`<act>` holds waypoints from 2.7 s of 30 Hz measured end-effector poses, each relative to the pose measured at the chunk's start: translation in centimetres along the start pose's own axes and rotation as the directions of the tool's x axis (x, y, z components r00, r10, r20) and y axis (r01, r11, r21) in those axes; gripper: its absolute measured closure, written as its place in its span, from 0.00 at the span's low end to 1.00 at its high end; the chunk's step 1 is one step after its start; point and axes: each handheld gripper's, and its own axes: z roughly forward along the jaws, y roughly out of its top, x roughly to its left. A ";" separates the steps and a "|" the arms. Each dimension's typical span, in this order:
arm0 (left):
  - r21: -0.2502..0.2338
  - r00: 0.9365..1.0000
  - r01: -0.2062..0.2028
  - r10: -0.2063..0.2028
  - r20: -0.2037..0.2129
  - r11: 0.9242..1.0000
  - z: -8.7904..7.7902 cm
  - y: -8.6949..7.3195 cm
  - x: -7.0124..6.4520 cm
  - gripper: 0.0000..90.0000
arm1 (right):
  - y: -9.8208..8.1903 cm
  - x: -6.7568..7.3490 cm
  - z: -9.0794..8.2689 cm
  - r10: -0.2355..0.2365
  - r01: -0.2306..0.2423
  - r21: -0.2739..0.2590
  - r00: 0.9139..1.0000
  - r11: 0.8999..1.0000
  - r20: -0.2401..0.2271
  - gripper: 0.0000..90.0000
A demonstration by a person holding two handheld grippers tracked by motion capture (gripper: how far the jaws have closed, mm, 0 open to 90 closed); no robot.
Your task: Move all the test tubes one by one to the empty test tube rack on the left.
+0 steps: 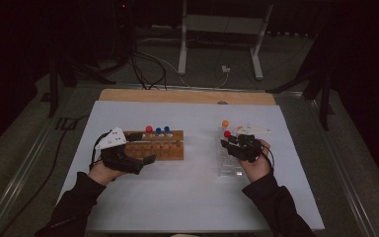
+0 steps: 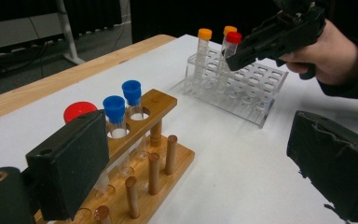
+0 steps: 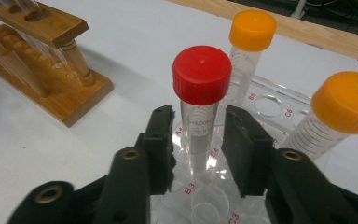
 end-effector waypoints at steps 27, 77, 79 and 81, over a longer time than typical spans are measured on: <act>0.003 0.999 -0.014 0.014 0.029 1.000 0.0 0.7 -0.6 0.07 | 2.8 2.0 -5.4 -0.105 0.102 -0.180 0.994 0.978 -0.011 0.83; 0.021 0.976 -0.059 0.054 0.213 0.998 2.7 2.8 -5.4 0.10 | 1.1 11.2 -2.0 -0.252 0.243 -0.069 0.911 0.967 -0.327 0.83; 0.014 0.973 -0.057 0.053 0.224 0.998 2.8 2.9 -5.5 0.12 | 1.1 11.4 -2.0 -0.257 0.247 -0.071 0.908 0.966 -0.332 0.83; 0.009 0.971 -0.067 0.063 0.230 0.998 3.0 3.0 -5.6 0.16 | 1.1 11.6 -1.9 -0.253 0.244 -0.069 0.905 0.967 -0.341 0.83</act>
